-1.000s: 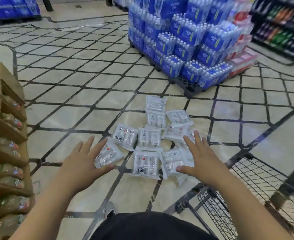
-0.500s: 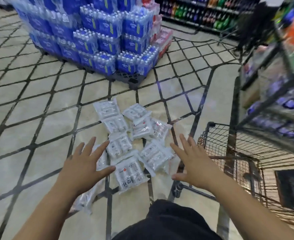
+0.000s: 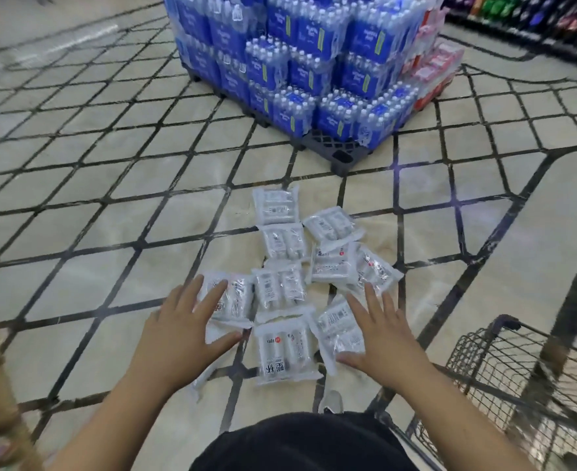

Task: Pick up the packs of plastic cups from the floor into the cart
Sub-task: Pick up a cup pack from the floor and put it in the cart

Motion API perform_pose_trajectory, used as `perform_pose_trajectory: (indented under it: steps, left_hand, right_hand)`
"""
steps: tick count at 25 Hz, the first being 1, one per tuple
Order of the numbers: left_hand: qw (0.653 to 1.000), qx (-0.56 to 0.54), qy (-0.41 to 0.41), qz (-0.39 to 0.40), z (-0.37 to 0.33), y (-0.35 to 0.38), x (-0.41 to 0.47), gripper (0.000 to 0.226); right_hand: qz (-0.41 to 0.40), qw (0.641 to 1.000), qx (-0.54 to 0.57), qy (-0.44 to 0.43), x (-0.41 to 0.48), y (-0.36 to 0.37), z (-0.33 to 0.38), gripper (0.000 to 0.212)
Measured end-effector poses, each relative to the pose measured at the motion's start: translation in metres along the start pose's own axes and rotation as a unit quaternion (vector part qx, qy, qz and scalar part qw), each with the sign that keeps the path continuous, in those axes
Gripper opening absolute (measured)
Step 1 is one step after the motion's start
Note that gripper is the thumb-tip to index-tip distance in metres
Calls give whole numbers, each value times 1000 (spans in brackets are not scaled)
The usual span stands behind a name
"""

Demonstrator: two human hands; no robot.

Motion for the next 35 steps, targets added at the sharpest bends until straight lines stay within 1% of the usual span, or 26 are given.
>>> perform_pose_trajectory:
  steps: [2,4,8,10,12,14,16,17,19,22,24,26,29,32,33,34,35]
  left_hand:
    - [999,-43,-33,5,-10,15,9,102]
    - [997,-60,-46,22,-22,36,23,99]
    - [992,-65,-42,95,-34,86,58,101]
    - [989,-61,-26,129,-28,117,82,101]
    - [984,-55,-29,166,-10,163,117,100]
    - [981,-48,-44,182,16,220,154,99]
    - [977,-52,-60,198,38,282,184,91]
    - [970,-64,-82,218,54,325,200,91]
    - [957,-89,-118,250,82,418,229,97]
    - [947,-77,-107,292,116,571,263,106]
    - [942,-39,-102,318,138,650,272,107]
    - [934,-36,-111,338,157,723,281,110]
    - [922,-63,-148,351,182,793,277,122]
    - [920,-102,-166,339,188,826,283,130]
    - [918,-144,-171,329,187,837,287,135]
    - [909,-214,-174,314,183,849,293,140]
    - [891,-290,-182,298,177,857,298,144]
  right_hand:
    - [-9,1000,-14,-14,24,-7,-6,111]
    - [-5,999,-18,-28,45,-3,-14,112]
    - [49,998,-30,-16,83,26,-32,113]
    - [56,998,-26,-5,104,46,-33,111]
    - [66,997,-32,4,130,76,-31,107]
    - [96,995,-34,9,168,127,-30,105]
    - [115,993,-36,15,210,180,-31,105]
    - [132,991,-34,15,237,219,-30,104]
    - [169,985,-13,15,290,308,-28,103]
    - [199,980,-2,15,367,437,-21,105]
    - [220,975,24,1,407,506,-10,106]
    - [231,971,56,10,444,570,-11,108]
    - [221,968,101,69,477,633,-27,118]
    - [184,960,165,128,496,662,-62,131]
    - [185,955,184,138,501,668,-69,134]
    - [188,950,202,148,507,673,-75,135]
    - [191,944,220,157,511,676,-79,132]
Point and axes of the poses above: each hand's wrist, its own x-axis towards the middle knuckle, its own y-axis out of the palm, z = x × y, the point moved 7 cm from there along x, towards the middle knuckle, and after that the axes turned 4 degrees about z, right-handed, at the moved point
